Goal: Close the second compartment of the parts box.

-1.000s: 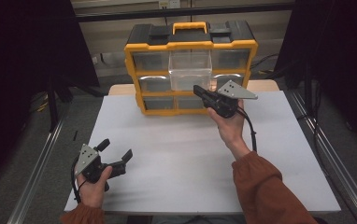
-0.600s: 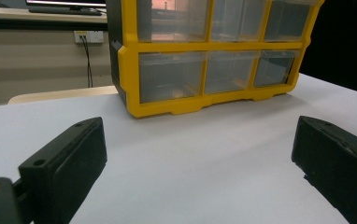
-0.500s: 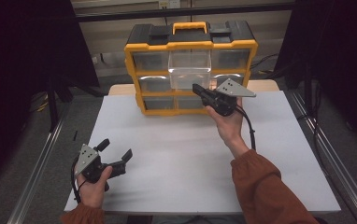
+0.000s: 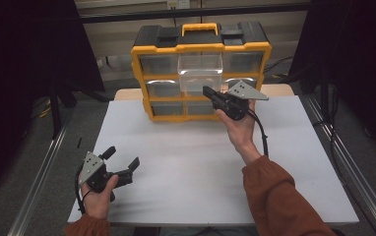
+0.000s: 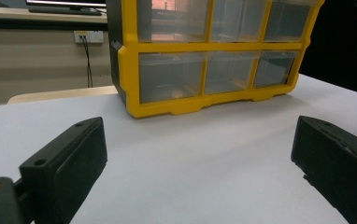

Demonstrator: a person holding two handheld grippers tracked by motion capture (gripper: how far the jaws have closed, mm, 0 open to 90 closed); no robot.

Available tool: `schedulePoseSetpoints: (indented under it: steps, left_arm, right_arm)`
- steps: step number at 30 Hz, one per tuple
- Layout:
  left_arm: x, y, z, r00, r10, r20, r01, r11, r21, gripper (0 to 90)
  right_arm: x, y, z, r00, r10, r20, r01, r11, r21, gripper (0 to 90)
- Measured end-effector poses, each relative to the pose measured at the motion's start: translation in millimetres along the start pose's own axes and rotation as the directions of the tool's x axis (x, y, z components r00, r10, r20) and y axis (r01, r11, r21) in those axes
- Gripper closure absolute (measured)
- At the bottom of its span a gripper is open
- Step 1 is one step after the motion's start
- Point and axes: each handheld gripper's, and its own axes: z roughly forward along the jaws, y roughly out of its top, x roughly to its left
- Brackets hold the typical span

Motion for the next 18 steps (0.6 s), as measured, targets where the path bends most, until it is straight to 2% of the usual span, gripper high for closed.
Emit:
schedulePoseSetpoints:
  steps: [12,18]
  left_arm:
    - [0.5,0.1,-0.5,0.9998,0.006,0.018,-0.006,1.0,0.007,3.6]
    - [1.0,0.3,-1.1,0.9999,0.011,0.009,-0.011,0.9999,0.008,3.6]
  right_arm:
    - [-2.4,-0.4,3.7,0.9998,0.019,0.007,-0.019,1.0,-0.004,90.0]
    - [-2.2,-0.2,6.2,0.9998,0.019,0.009,-0.019,1.0,-0.006,90.0]
